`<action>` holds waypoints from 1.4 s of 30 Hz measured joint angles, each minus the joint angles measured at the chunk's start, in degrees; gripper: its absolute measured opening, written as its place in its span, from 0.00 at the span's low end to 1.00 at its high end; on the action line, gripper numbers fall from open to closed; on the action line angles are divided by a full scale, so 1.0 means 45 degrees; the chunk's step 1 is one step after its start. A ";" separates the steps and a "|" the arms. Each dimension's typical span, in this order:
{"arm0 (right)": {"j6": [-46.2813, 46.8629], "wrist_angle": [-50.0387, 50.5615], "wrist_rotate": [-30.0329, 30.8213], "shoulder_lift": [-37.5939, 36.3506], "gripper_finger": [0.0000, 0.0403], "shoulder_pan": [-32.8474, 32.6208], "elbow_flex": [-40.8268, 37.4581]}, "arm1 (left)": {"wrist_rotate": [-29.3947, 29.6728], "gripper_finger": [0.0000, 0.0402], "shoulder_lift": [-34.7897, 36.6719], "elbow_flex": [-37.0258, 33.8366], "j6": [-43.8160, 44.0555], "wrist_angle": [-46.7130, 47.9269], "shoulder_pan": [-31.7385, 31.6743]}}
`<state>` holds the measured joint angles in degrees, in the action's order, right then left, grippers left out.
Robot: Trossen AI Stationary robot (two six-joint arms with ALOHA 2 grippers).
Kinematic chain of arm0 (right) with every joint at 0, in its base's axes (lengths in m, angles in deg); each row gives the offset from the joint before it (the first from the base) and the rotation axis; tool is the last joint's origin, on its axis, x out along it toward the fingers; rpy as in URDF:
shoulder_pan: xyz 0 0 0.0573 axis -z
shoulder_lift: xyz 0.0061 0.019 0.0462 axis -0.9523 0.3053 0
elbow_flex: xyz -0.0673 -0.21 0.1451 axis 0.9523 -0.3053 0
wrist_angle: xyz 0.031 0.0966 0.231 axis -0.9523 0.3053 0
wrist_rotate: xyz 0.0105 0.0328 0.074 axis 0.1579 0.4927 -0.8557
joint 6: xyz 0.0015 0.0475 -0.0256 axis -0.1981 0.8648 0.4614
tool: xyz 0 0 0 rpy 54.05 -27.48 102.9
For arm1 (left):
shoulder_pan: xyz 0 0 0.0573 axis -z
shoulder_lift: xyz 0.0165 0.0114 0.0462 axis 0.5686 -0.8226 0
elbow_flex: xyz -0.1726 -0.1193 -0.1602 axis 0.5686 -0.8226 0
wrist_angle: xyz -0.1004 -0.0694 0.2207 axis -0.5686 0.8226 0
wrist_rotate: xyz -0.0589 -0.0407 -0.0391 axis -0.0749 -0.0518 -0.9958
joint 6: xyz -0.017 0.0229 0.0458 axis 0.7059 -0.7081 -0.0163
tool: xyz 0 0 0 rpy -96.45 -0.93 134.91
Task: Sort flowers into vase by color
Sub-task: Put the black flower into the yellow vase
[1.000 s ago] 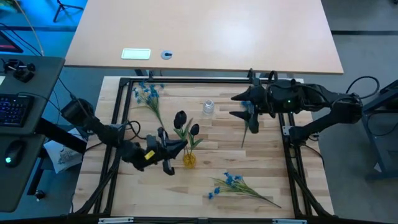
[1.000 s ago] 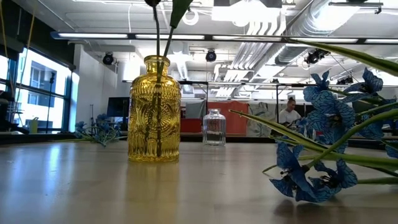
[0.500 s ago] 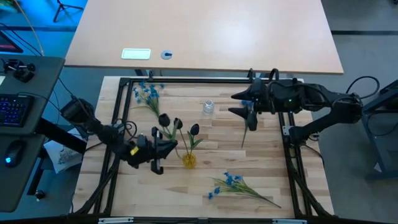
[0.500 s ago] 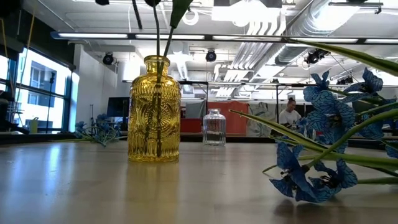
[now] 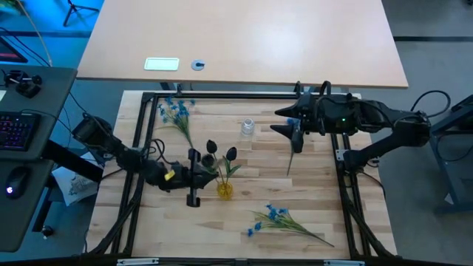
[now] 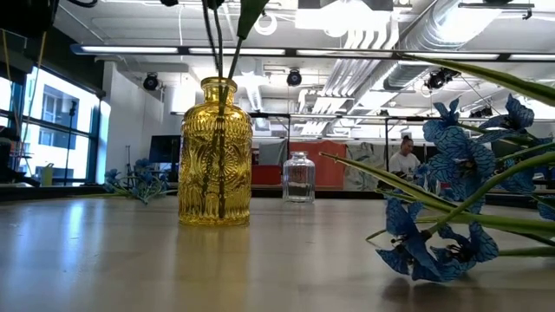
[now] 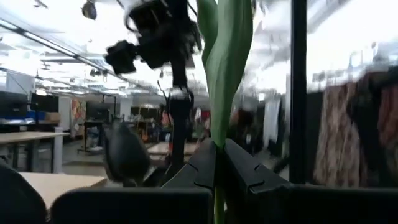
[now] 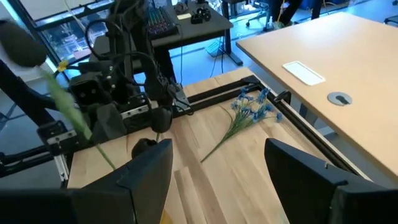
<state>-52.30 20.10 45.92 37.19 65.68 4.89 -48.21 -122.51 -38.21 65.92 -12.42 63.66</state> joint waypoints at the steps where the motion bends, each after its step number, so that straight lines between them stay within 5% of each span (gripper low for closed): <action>1: 0.0005 -0.0009 0.0000 0.0009 0.63 0.0000 -0.0067 | -0.0034 0.00 -0.0004 0.0000 -0.0015 0.0280 -0.0002; 9: 0.0011 -0.0127 -0.0005 0.0010 0.63 0.0000 -0.0561 | -0.1223 0.00 -0.0007 -0.0005 0.1197 0.0831 -0.0388; 27: -0.0579 -0.0099 -0.0015 0.0010 0.63 0.0005 -0.0567 | -0.1177 0.02 -0.0007 -0.0005 0.3713 0.2417 -0.1036; 42: -0.0462 -0.0591 -0.0019 0.0005 0.63 0.0005 -0.0567 | -0.1181 0.37 0.0170 -0.0005 0.5054 0.3650 -0.0871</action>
<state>-54.38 17.44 45.83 37.21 65.70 2.34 -53.53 -121.74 -38.23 88.67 4.01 59.74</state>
